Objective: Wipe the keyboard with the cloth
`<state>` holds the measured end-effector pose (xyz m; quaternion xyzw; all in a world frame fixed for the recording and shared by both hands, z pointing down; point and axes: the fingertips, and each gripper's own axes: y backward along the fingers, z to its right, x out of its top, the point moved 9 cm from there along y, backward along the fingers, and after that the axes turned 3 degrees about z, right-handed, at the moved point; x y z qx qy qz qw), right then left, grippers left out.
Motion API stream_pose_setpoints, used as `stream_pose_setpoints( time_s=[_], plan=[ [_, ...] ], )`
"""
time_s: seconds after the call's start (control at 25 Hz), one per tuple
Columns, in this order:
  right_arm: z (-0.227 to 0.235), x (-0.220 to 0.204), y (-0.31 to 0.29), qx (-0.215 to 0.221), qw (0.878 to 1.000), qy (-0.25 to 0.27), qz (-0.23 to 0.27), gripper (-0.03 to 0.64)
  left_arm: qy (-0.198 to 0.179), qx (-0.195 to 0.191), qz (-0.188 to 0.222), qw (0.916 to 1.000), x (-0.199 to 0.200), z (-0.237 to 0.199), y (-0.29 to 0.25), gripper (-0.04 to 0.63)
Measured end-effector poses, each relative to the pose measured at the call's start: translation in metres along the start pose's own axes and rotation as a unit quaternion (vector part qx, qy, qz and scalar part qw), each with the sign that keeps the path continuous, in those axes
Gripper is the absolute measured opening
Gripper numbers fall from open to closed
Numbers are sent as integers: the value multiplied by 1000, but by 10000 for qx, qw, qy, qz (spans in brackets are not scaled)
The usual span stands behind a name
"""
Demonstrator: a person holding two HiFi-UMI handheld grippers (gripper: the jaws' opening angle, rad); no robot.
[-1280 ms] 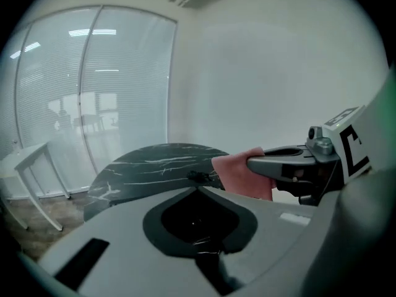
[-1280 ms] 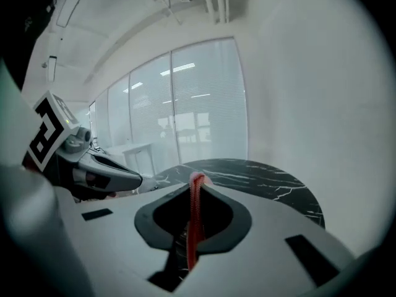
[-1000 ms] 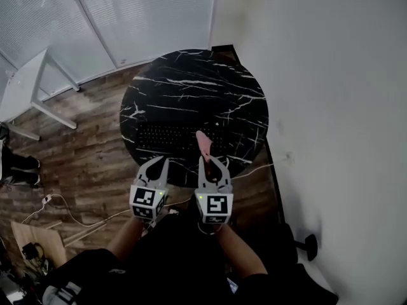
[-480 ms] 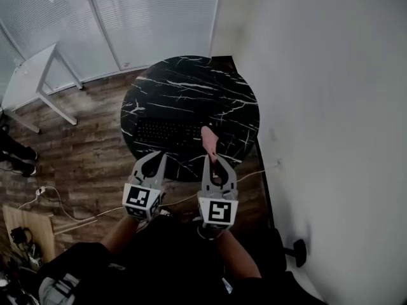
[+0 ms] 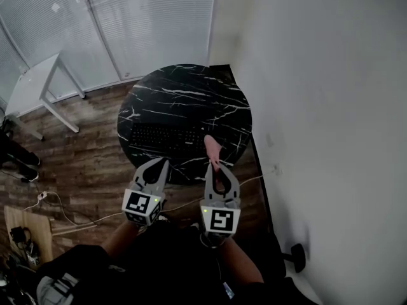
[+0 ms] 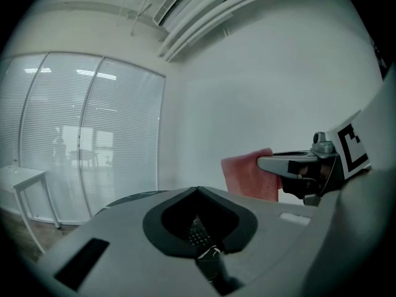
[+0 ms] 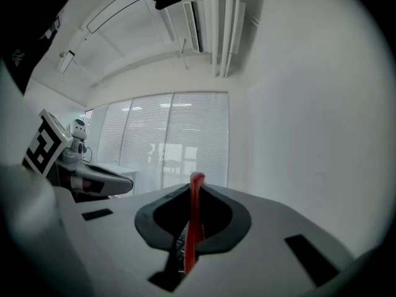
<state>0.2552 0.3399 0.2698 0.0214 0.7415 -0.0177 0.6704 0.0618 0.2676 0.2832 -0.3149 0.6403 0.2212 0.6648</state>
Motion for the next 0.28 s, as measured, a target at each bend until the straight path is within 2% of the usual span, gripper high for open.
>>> stream_pose_setpoints(
  time_s=[0.28],
  plan=[
    [15,-3,15,-34,10000,-25,-31,8,36,-241,-55,9997,-2,31,-7,-1]
  ],
)
